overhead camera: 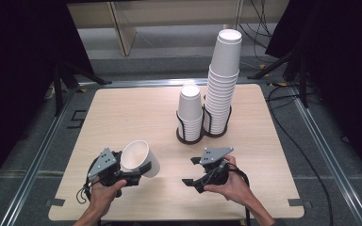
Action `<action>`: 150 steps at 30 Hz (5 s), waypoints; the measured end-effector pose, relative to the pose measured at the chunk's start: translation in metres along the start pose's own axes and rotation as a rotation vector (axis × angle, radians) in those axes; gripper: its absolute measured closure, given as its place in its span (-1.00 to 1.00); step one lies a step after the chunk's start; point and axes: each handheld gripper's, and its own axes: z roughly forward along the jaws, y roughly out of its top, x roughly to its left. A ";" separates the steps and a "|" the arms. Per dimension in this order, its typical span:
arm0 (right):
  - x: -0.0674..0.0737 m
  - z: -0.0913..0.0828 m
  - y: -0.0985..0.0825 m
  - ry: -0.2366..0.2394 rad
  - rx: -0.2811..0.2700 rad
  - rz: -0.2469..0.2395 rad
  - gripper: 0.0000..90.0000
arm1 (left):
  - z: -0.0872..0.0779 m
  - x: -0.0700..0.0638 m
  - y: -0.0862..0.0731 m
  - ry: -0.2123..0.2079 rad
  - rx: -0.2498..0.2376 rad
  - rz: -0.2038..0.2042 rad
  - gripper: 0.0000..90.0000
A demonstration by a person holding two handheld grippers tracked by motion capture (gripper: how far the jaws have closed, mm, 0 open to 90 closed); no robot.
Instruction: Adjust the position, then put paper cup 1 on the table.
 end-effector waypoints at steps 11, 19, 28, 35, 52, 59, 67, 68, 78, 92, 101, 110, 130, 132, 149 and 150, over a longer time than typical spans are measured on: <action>-0.003 -0.011 -0.018 -0.048 0.032 0.053 -0.55 | 0.011 0.025 0.003 0.092 0.028 0.006 -0.70; -0.005 -0.019 -0.027 -0.081 0.043 0.079 -0.55 | 0.021 0.041 0.006 0.134 0.030 0.006 -0.70; -0.008 -0.023 -0.034 -0.109 0.059 0.083 -0.55 | 0.040 0.063 0.009 0.181 0.056 0.013 -0.70; -0.008 -0.024 -0.039 -0.109 0.073 0.097 -0.55 | 0.055 0.085 0.011 0.247 0.078 0.022 -0.70; -0.010 -0.023 -0.042 -0.110 0.094 0.089 -0.56 | 0.085 0.139 0.010 0.414 0.131 0.024 -0.71; -0.010 -0.022 -0.043 -0.108 0.092 0.086 -0.56 | 0.099 0.154 0.010 0.470 0.177 0.048 -0.71; -0.009 -0.021 -0.043 -0.093 0.098 0.092 -0.56 | 0.109 0.167 0.005 0.507 0.180 0.033 -0.71; -0.009 -0.021 -0.043 -0.092 0.099 0.092 -0.56 | 0.110 0.168 0.004 0.509 0.185 0.036 -0.71; -0.008 -0.020 -0.043 -0.084 0.100 0.086 -0.56 | 0.115 0.169 -0.001 0.518 0.178 0.039 -0.79; -0.008 -0.020 -0.044 -0.086 0.101 0.079 -0.56 | 0.112 0.170 -0.010 0.471 0.200 0.051 -0.75; -0.006 -0.019 -0.044 -0.079 0.111 0.084 -0.56 | 0.108 0.162 -0.014 0.438 0.219 0.032 -0.71; -0.007 -0.019 -0.044 -0.078 0.110 0.063 -0.56 | 0.105 0.162 -0.021 0.425 0.240 0.038 -0.68; -0.005 -0.019 -0.044 -0.072 0.121 0.091 -0.56 | 0.083 0.159 -0.026 0.400 0.286 0.034 -0.68; -0.005 -0.019 -0.044 -0.072 0.118 0.087 -0.56 | 0.081 0.158 -0.026 0.393 0.284 0.027 -0.68; -0.006 -0.021 -0.044 -0.080 0.105 0.074 -0.56 | 0.042 0.121 -0.017 0.332 0.222 0.010 -0.68; -0.007 -0.021 -0.044 -0.079 0.104 0.073 -0.56 | 0.039 0.117 -0.016 0.332 0.216 0.014 -0.68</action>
